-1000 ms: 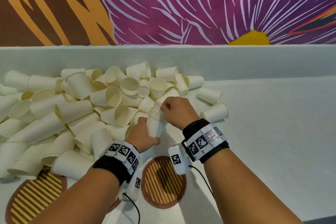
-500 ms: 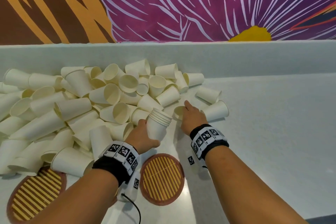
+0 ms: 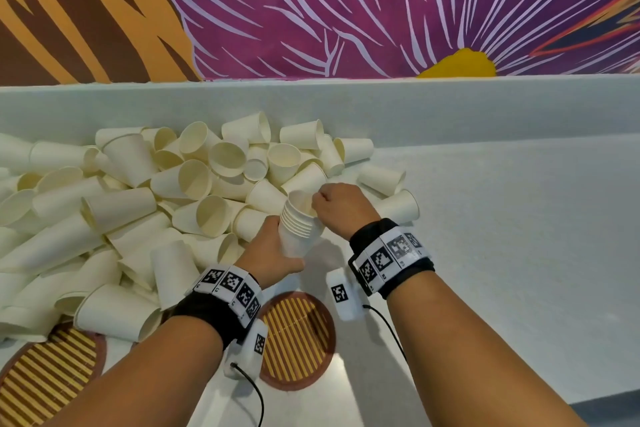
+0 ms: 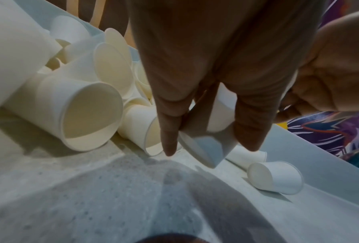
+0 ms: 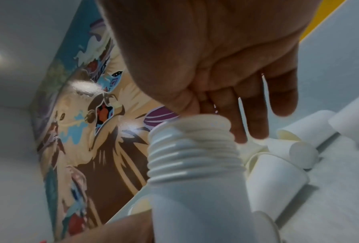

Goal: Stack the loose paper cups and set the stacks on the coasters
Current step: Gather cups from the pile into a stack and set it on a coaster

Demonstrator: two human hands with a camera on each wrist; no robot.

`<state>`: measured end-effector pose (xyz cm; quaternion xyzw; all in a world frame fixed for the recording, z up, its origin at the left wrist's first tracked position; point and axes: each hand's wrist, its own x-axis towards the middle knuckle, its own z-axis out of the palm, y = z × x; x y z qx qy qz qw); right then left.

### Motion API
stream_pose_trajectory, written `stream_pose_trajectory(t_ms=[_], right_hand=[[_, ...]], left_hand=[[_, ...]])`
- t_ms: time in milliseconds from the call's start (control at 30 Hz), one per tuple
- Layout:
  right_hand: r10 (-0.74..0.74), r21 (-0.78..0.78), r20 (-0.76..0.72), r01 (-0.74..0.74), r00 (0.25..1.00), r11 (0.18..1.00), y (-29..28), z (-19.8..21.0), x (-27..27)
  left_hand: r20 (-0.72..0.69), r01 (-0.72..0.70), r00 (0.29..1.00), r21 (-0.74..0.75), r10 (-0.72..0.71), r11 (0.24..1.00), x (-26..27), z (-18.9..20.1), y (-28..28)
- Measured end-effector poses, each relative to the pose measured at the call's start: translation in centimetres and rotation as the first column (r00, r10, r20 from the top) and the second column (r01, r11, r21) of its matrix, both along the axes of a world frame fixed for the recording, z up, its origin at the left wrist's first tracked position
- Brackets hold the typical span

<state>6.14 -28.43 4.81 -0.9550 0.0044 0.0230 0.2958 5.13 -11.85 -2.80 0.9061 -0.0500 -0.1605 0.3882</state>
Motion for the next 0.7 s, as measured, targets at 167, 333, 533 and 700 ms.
stream_pose_trajectory(t_ms=[167, 333, 533, 700], right_hand=[[-0.231, -0.125, 0.092, 0.241, 0.969, 0.962, -3.7, -2.5, 1.0], [-0.402, -0.390, -0.042, 0.355, 0.915, 0.850, -8.2, -6.6, 1.1], [-0.504, -0.303, -0.142, 0.447, 0.852, 0.841, -9.6, -7.6, 1.3], [-0.441, -0.205, -0.086, 0.417, 0.893, 0.885, -8.1, -7.5, 1.6]], left_hand=[[0.044, -0.023, 0.999, 0.025, 0.021, 0.999, -0.1, 0.6, -0.2], [0.071, 0.007, 0.997, 0.023, -0.009, 1.000, 0.0, 0.3, -0.6], [0.087, 0.003, 0.996, 0.044, -0.007, 0.999, 0.0, -0.4, -0.7], [0.055, 0.014, 0.998, 0.110, -0.020, 0.994, 0.0, -0.3, -0.3]])
